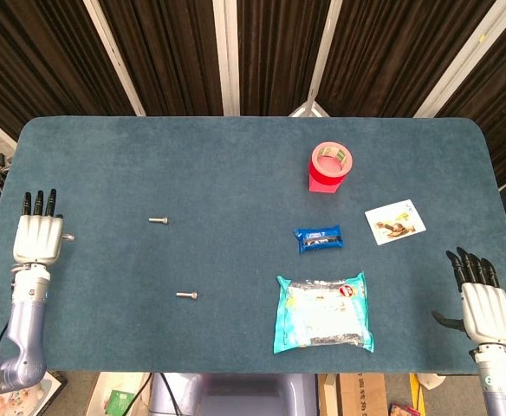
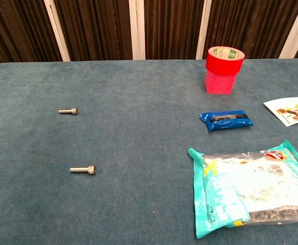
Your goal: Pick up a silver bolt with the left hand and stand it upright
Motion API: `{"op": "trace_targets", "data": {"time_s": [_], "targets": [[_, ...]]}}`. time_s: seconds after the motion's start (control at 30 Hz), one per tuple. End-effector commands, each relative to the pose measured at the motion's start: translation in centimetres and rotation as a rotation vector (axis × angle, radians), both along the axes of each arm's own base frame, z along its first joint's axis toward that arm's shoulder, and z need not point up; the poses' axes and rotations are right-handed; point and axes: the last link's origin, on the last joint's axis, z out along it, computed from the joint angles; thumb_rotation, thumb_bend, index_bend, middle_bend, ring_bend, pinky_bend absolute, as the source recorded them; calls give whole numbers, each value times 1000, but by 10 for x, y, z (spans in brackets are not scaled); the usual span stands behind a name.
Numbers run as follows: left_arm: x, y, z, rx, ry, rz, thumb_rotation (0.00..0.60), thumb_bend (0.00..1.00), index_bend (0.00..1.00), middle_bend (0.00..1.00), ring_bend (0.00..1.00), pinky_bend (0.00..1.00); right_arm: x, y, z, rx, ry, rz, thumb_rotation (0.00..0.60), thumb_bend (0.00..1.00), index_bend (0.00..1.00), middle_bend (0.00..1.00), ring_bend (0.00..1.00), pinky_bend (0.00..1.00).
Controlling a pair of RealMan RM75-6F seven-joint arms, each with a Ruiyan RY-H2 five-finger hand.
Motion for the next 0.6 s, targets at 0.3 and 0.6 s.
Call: {"op": "trace_targets", "data": {"time_s": [0.3,0.6], "targets": [[-7,0,-8,-64,247,12,600,558,553,10,0,0,0,-1,-1,6,-2,-2,600,4,72,3,0,0],[-21,-1,-24,-99,343,21,600,558,551,9,0,0,-1,-1,-2,4,-3,-4,600,4,72,3,0,0]]}}
